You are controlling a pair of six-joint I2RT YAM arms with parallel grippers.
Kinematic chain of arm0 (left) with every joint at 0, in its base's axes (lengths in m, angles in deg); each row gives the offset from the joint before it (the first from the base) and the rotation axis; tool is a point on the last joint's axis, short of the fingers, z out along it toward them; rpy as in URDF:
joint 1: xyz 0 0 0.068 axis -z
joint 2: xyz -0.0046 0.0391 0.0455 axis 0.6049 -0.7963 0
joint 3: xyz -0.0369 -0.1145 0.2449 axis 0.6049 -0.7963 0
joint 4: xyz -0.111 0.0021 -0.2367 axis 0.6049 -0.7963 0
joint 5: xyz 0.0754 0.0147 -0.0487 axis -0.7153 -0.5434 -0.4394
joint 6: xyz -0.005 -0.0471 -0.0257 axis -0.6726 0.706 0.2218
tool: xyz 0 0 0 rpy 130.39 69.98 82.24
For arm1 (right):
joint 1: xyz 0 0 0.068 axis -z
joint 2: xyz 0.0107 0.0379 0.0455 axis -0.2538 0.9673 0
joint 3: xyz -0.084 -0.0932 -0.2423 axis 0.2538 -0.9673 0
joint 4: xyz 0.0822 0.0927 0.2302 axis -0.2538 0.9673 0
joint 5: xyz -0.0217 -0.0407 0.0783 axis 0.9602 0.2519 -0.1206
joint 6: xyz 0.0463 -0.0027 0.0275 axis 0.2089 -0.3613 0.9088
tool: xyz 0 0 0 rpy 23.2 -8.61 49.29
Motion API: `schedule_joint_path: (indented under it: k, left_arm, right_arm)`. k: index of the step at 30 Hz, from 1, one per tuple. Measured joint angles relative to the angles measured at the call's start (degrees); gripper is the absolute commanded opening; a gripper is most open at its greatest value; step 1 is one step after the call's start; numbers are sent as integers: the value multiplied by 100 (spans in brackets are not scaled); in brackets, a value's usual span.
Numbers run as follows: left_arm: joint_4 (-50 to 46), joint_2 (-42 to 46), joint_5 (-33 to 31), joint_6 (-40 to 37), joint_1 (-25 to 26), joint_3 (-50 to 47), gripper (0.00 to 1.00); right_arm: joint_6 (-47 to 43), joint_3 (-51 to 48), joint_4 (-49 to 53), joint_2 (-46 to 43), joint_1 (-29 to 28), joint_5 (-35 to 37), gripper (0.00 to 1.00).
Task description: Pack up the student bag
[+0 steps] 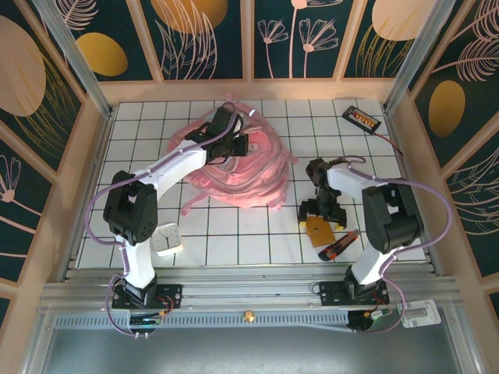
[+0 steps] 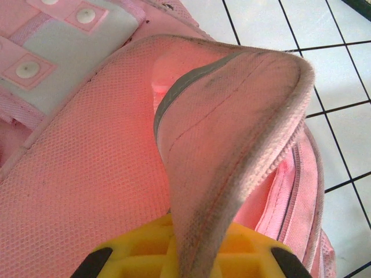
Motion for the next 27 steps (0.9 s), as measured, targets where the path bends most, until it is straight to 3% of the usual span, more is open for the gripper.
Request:
schedule_joint_path:
  k: [8,13,17,27]
  left_arm:
    - [92,127,-24,0,-2,-151,0]
    - [92,127,-24,0,-2,-151,0]
    - [87,127,-22,-20,-2,-146,0]
    - [-98,125,-26,-42,-2,68,0]
  right_arm:
    - [-374,197,-186,350,-15,-13,97]
    - [-400,221,-210,350,-15,-83,83]
    - [-382,280,-286,348,35,-181,79]
    - [-85,986,-671,35,844,-1196,77]
